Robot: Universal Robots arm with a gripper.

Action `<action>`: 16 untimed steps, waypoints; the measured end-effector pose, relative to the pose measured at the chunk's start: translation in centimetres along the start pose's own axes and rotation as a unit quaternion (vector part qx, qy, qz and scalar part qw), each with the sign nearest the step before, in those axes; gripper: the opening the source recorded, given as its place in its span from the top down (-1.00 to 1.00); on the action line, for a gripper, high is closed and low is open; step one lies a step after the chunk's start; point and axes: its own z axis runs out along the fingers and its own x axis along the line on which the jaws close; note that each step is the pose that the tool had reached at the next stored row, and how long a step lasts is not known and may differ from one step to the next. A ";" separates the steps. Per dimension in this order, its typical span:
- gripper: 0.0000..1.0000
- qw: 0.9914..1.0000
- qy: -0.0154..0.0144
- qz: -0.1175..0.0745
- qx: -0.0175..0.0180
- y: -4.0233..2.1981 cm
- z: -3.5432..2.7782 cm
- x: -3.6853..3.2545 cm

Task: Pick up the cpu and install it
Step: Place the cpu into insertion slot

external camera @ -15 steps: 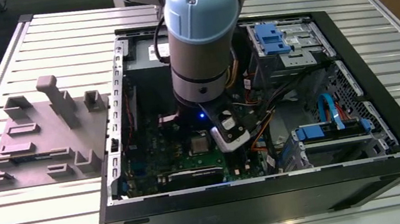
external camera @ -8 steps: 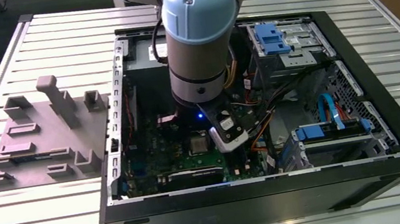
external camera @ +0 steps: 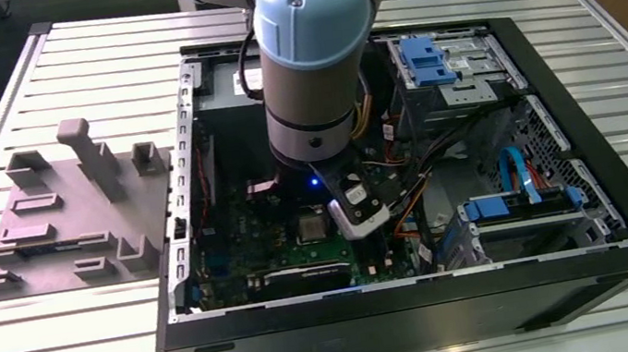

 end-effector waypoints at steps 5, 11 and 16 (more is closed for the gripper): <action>-0.02 1.000 0.000 0.000 0.000 0.00 0.00 0.00; 0.07 1.000 0.000 -0.002 0.000 0.00 0.00 -0.01; 0.07 1.000 0.000 -0.002 0.000 0.00 0.00 -0.01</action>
